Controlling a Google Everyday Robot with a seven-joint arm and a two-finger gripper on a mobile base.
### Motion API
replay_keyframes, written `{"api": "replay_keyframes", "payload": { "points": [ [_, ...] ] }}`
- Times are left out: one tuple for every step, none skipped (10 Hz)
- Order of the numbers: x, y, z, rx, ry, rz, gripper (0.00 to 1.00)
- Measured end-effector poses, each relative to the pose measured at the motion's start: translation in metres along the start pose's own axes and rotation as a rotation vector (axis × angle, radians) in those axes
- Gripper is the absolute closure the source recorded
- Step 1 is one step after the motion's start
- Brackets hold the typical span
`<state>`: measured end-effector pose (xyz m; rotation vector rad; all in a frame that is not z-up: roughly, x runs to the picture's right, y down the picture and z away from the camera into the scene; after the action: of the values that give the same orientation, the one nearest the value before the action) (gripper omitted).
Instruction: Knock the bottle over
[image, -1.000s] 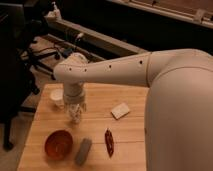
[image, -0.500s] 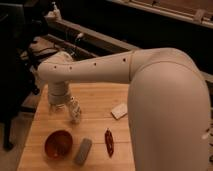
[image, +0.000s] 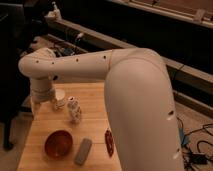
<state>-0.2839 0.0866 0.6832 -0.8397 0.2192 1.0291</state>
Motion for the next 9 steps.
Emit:
{"api": "replay_keyframes", "payload": {
  "points": [
    [-0.010,-0.004,0.000,0.002,-0.006,0.004,0.35],
    [-0.014,-0.009,0.002,-0.008,-0.005,0.022,0.35],
    [-0.016,-0.014,0.004,-0.015,0.000,0.037,0.35],
    [-0.015,-0.021,0.013,-0.036,0.015,0.072,0.35],
    [-0.012,-0.027,0.019,-0.046,0.029,0.097,0.35],
    [-0.005,-0.038,0.028,-0.047,0.049,0.128,0.35],
    [0.005,-0.057,0.035,-0.031,0.067,0.170,0.35],
    [0.016,-0.081,0.036,0.002,0.080,0.220,0.35],
    [0.029,-0.123,0.027,0.073,0.075,0.299,0.35]
  ]
}}
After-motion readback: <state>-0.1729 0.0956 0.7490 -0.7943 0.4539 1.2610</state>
